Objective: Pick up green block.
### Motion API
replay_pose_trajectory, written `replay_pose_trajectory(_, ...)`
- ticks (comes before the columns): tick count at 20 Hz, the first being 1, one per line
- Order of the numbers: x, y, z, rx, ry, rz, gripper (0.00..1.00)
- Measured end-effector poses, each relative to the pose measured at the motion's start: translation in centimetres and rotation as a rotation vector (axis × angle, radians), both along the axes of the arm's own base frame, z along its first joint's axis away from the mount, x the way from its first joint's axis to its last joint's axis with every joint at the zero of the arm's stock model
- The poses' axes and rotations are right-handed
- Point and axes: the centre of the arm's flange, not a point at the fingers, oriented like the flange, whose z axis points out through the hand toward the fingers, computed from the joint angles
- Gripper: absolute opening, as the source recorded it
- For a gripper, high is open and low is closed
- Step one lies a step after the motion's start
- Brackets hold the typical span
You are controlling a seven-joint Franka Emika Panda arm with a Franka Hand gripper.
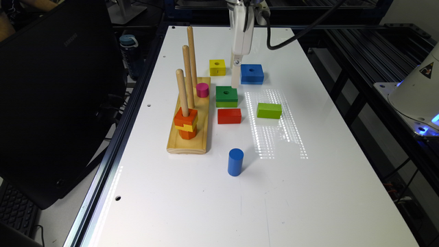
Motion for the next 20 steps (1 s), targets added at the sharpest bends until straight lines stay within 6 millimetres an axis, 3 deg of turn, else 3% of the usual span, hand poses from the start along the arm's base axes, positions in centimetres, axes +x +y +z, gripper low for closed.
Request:
replay_pose_trajectory(5, 0.0, 0.1, -0.4, 0.001, 0.003, 0.001, 1.00)
replay_pose_trajectory(11, 0.1, 0.2, -2.5, 0.006, 0.000, 0.001, 1.00)
replay_pose_trajectory(20, 0.7, 1.0, -2.2, 0.010, -0.011, 0.003, 1.00)
